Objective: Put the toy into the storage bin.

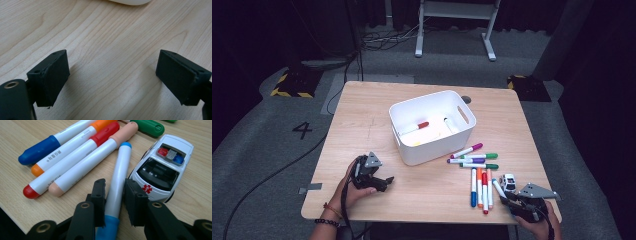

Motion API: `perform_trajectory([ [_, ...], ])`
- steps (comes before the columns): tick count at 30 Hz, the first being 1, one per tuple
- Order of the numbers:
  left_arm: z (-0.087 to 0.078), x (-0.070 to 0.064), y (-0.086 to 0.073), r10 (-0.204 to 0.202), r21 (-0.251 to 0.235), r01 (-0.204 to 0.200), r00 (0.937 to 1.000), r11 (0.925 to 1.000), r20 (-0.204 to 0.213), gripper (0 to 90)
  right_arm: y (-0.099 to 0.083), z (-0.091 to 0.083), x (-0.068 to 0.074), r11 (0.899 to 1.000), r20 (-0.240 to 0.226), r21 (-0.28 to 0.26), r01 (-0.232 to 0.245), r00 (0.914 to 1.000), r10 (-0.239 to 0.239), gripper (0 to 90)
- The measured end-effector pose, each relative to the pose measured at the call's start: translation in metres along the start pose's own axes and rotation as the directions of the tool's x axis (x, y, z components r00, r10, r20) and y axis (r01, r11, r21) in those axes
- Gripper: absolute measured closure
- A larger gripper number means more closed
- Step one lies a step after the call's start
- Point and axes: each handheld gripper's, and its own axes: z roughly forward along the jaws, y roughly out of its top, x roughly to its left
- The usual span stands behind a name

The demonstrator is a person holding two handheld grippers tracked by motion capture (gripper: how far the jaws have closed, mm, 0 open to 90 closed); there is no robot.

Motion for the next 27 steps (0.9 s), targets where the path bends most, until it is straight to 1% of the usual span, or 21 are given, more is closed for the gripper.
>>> perform_trajectory([
  [2,0.000,0.000,0.000,0.001,-0.001,-0.001,1.0000,1.0000,-0.001,11.8,0.001,0.001,0.002,1.000,0.009,-0.006,-0.005,0.9999,0.005,74.2],
  [3,0.000,0.000,0.000,0.001,-0.003,-0.001,1.0000,1.0000,-0.003,11.8,0.002,0.001,0.002,1.000,0.010,0.003,0.003,0.9999,-0.003,76.3],
  [4,0.000,0.000,0.000,0.000,0.000,0.000,1.0000,1.0000,0.000,11.7,0.002,0.002,0.002,1.000,0.012,-0.003,0.001,0.9999,-0.001,76.6],
  [7,0.000,-0.001,0.000,-0.002,0.000,0.002,1.0000,1.0000,-0.007,11.8,0.003,0.003,0.001,1.000,0.013,-0.006,-0.011,0.9999,0.011,76.7],
  [11,0.000,-0.005,0.001,-0.007,-0.001,0.007,0.9999,1.0000,-0.015,11.9,0.003,0.003,0.001,1.000,0.015,-0.005,-0.005,0.9999,0.005,76.9],
  [12,0.001,-0.005,0.001,-0.004,-0.004,0.004,0.9999,1.0000,-0.011,12.1,0.003,0.003,0.001,1.000,0.015,-0.006,0.001,0.9999,-0.001,76.8],
  [14,0.001,-0.009,0.001,-0.012,-0.004,0.012,0.9998,0.9999,-0.013,12.4,0.003,0.004,0.000,1.000,0.010,-0.010,-0.003,0.9999,0.003,76.9],
  [16,0.002,-0.015,0.002,0.013,-0.001,-0.013,0.9999,0.9999,0.004,12.5,0.003,0.003,0.000,1.000,0.007,-0.010,-0.003,1.0000,0.003,76.9],
  [17,0.003,-0.019,0.003,0.016,0.000,-0.016,0.9996,0.9999,0.023,12.4,0.004,0.003,0.000,1.000,0.002,-0.010,-0.004,1.0000,0.004,76.9],
  [18,0.004,-0.023,0.004,0.017,0.006,-0.017,0.9995,0.9998,0.028,12.4,0.004,0.003,0.001,1.000,-0.001,-0.012,-0.004,1.0000,0.004,76.9],
  [19,0.006,-0.025,0.005,0.035,-0.003,-0.035,0.9988,0.9994,0.034,12.4,0.003,0.002,0.000,1.000,0.001,-0.016,0.006,1.0000,-0.006,76.9],
  [20,0.007,-0.029,0.007,0.046,-0.001,-0.046,0.9977,0.9989,0.049,12.4,0.004,0.002,0.001,1.000,0.002,-0.018,0.005,1.0000,-0.005,76.9],
  [21,0.008,-0.030,0.007,0.052,0.003,-0.052,0.9971,0.9986,0.055,12.4,0.004,0.002,0.001,1.000,-0.004,-0.024,0.004,1.0000,-0.004,76.9],
  [22,0.008,-0.031,0.008,0.060,-0.001,-0.060,0.9972,0.9982,0.044,12.4,0.004,0.001,0.000,1.000,-0.009,-0.024,0.002,1.0000,-0.002,76.9],
  [23,0.009,-0.033,0.009,0.047,-0.001,-0.047,0.9972,0.9989,0.059,12.4,0.004,0.001,0.000,1.000,-0.010,-0.025,0.002,0.9999,-0.002,76.9],
  [24,0.010,-0.035,0.009,0.057,0.003,-0.058,0.9967,0.9983,0.057,12.4,0.005,0.001,0.000,1.000,-0.011,-0.027,0.003,0.9999,-0.004,76.9],
  [25,0.010,-0.037,0.010,0.069,-0.007,-0.069,0.9962,0.9976,0.052,12.4,0.005,0.000,0.001,0.999,-0.012,-0.033,-0.002,0.9999,0.002,76.9],
  [26,0.011,-0.039,0.011,0.055,-0.003,-0.055,0.9962,0.9985,0.067,12.4,0.006,-0.001,0.000,0.999,-0.014,-0.030,0.012,0.9998,-0.013,76.9],
  [27,0.012,-0.040,0.012,0.063,-0.001,-0.064,0.9957,0.9980,0.068,12.4,0.006,-0.001,0.000,0.999,-0.016,-0.031,0.009,0.9998,-0.009,76.9],
])
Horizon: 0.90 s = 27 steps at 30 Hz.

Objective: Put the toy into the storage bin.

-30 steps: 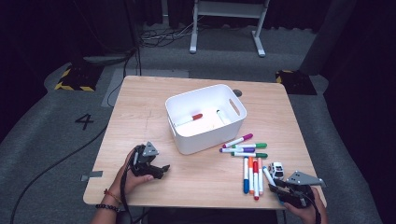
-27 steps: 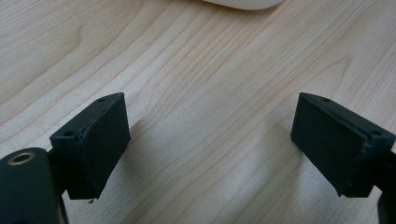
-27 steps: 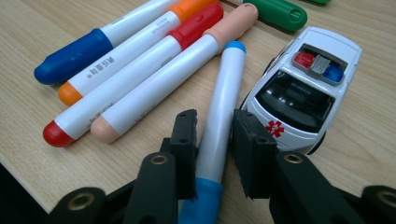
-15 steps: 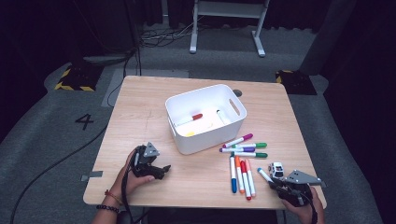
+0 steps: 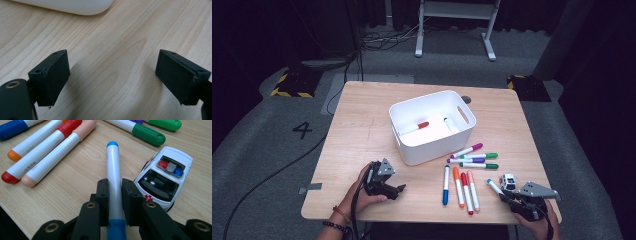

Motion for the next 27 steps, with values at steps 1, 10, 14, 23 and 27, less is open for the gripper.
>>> perform_trajectory([
  [1,0.000,-0.001,0.001,0.005,-0.003,-0.006,0.9999,1.0000,-0.009,12.4,0.000,0.000,0.000,1.000,-0.001,0.000,0.002,1.0000,-0.002,76.9],
  [10,0.003,-0.006,0.003,0.018,-0.003,-0.017,0.9998,0.9998,0.013,12.3,0.008,-0.006,-0.001,0.999,-0.014,-0.035,-0.001,0.9999,0.001,76.9],
  [14,0.004,-0.006,0.003,0.019,-0.003,-0.019,0.9996,0.9998,0.021,12.3,0.014,-0.009,0.000,0.999,-0.019,-0.050,0.010,0.9998,-0.011,76.9],
  [23,0.004,-0.005,0.004,0.028,0.000,-0.028,0.9993,0.9996,0.026,12.3,0.038,-0.020,-0.002,0.994,-0.017,-0.105,0.039,0.9990,-0.041,76.9],
  [27,0.004,-0.005,0.004,0.029,0.000,-0.029,0.9992,0.9996,0.026,12.3,0.056,-0.027,-0.005,0.989,-0.008,-0.134,0.057,0.9982,-0.059,76.9],
])
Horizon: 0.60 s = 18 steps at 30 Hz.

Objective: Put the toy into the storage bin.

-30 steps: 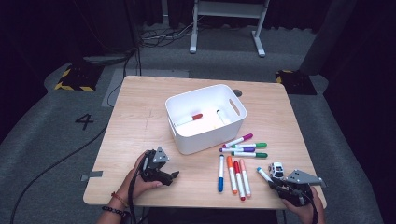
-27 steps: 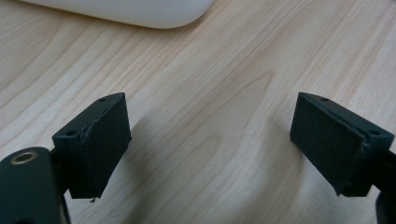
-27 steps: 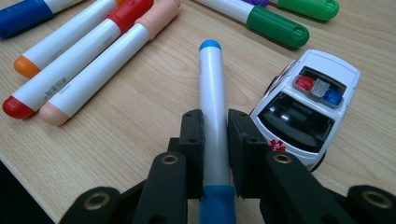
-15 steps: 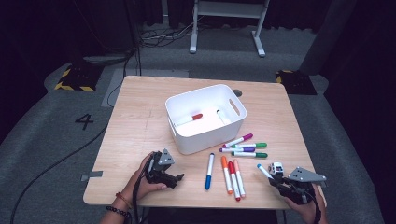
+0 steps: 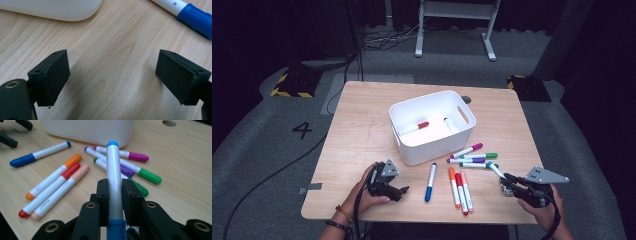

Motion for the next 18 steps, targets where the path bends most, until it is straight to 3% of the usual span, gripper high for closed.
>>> perform_trajectory([
  [8,0.000,0.001,0.000,0.007,0.000,-0.007,1.0000,1.0000,0.002,12.2,0.042,0.000,-0.007,0.998,0.013,-0.044,0.051,0.9986,-0.051,76.9],
  [18,0.000,0.001,0.000,0.006,-0.001,-0.006,1.0000,1.0000,0.002,12.2,0.090,0.013,-0.005,0.990,0.018,-0.063,0.126,0.9920,-0.125,76.9],
])
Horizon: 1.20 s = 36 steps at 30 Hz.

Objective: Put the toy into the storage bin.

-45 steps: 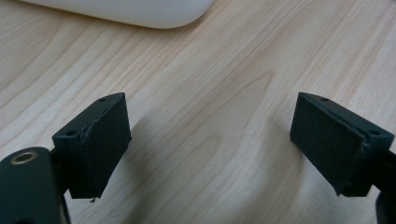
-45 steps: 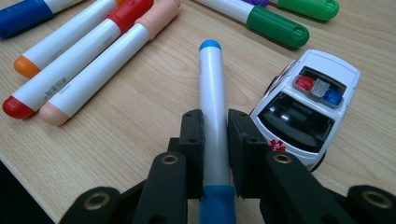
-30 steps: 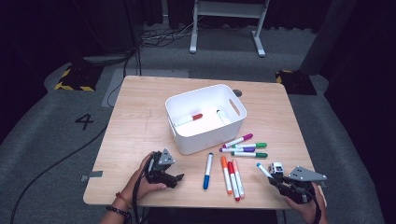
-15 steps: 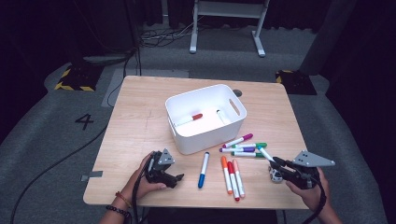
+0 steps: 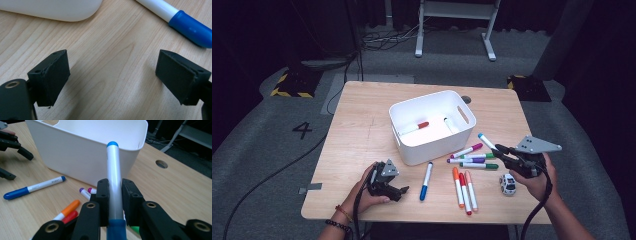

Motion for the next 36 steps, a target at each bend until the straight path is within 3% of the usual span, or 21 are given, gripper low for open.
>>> perform_trajectory([
  [11,0.000,0.000,0.000,0.001,0.000,-0.001,1.0000,1.0000,0.000,12.2,0.045,0.022,-0.005,1.000,0.010,-0.012,0.023,0.9997,-0.023,76.9],
  [20,0.000,0.000,0.000,0.000,0.000,0.000,1.0000,1.0000,0.000,12.2,0.071,0.042,-0.012,1.000,-0.003,-0.014,0.003,1.0000,-0.003,76.9],
  [22,0.000,0.000,0.000,0.001,0.000,-0.001,1.0000,1.0000,-0.001,12.3,0.077,0.047,-0.014,1.000,-0.011,-0.005,-0.012,0.9999,0.012,76.9],
  [31,0.000,0.000,0.000,0.001,-0.001,-0.001,1.0000,1.0000,-0.001,12.3,0.107,0.075,-0.014,0.999,-0.003,0.036,0.011,0.9999,-0.011,76.9],
  [36,0.000,0.000,0.000,0.001,0.000,-0.001,1.0000,1.0000,-0.001,12.2,0.117,0.095,-0.016,0.998,-0.013,0.060,0.000,0.9999,0.001,76.9],
])
